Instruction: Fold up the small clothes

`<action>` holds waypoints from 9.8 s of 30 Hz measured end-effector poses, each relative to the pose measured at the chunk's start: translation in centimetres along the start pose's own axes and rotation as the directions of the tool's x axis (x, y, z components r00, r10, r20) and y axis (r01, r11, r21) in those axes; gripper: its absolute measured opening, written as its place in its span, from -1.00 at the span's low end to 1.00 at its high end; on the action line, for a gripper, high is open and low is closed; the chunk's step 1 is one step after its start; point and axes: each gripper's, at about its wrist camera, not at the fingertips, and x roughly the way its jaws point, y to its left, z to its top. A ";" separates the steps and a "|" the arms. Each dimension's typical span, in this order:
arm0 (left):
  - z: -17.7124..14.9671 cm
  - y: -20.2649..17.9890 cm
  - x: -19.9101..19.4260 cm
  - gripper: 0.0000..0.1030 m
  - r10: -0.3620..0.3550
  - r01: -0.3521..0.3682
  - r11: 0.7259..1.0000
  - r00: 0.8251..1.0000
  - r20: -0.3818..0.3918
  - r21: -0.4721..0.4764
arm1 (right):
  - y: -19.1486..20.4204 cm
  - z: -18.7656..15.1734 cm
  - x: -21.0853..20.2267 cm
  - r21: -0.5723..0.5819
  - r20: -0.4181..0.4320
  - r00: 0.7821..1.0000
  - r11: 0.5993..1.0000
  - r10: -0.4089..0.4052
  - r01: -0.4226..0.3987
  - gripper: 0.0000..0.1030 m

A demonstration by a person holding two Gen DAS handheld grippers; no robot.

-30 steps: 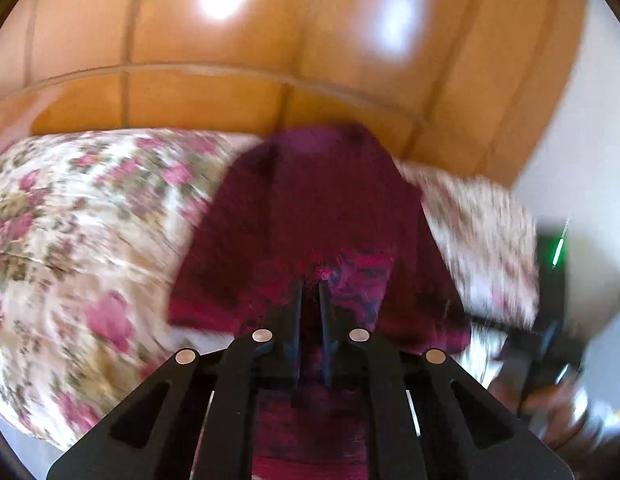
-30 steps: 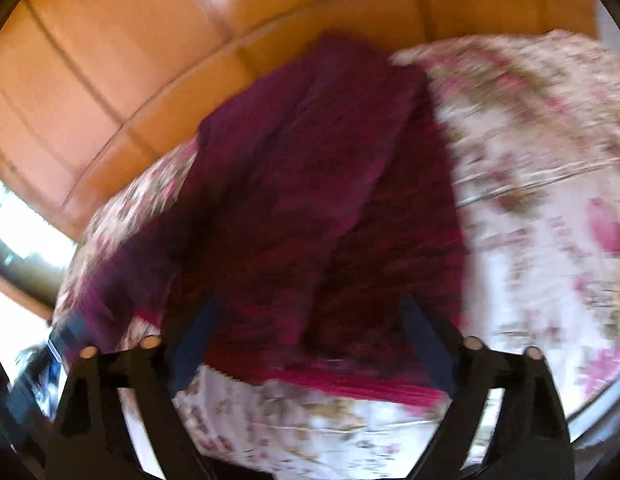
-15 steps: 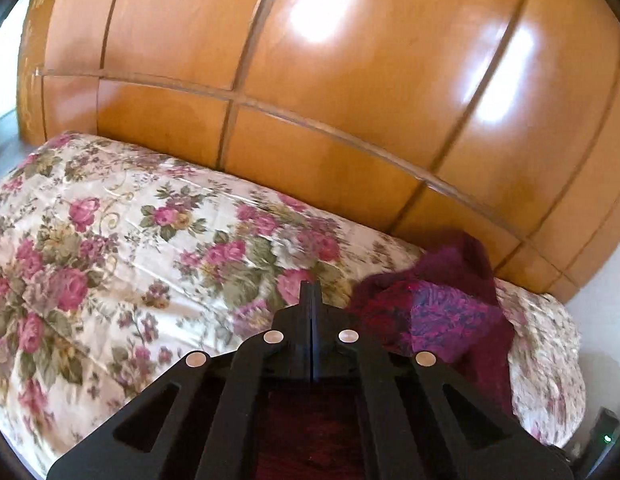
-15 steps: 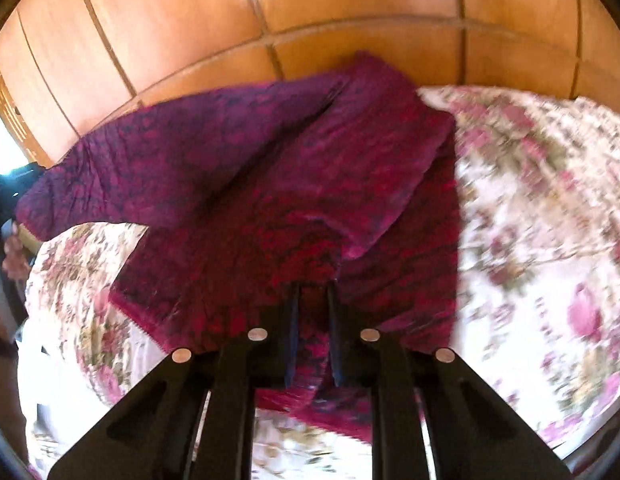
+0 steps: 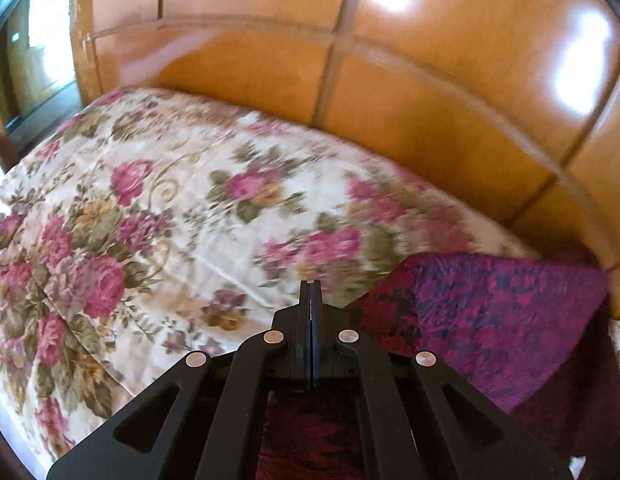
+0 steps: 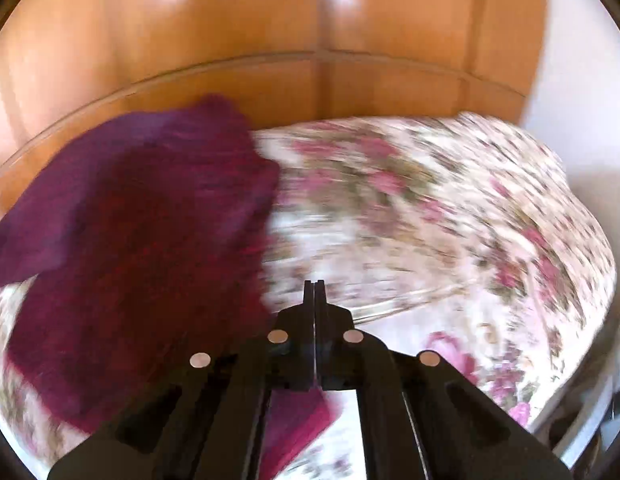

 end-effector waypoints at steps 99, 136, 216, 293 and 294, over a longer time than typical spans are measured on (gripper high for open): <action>-8.2 6.2 -4.0 0.35 -0.204 0.203 0.965 0.979 0.009 -0.168 | 6.5 -6.9 -4.7 -0.188 -0.191 0.913 0.900 0.360 -0.394 0.37; 5.2 15.3 1.1 0.29 0.197 -0.157 0.911 0.978 0.069 -0.382 | 13.4 -5.6 -0.1 -0.232 -0.217 0.934 0.915 0.283 -0.331 0.46; -23.0 -6.0 -7.3 -0.74 -0.530 0.565 0.824 0.794 -0.298 0.039 | -2.4 -7.5 -2.4 -0.020 -0.334 0.805 0.850 0.490 -0.526 -0.65; -19.5 -14.4 -5.8 0.55 -0.443 0.480 0.851 0.874 -0.203 0.211 | -8.8 17.3 9.8 0.200 0.102 0.991 0.974 0.092 -0.111 -0.81; -19.4 -14.1 -5.9 0.57 -0.444 0.480 0.853 0.874 -0.197 0.204 | -6.5 17.6 9.5 0.161 0.103 0.986 0.976 0.129 -0.145 -0.81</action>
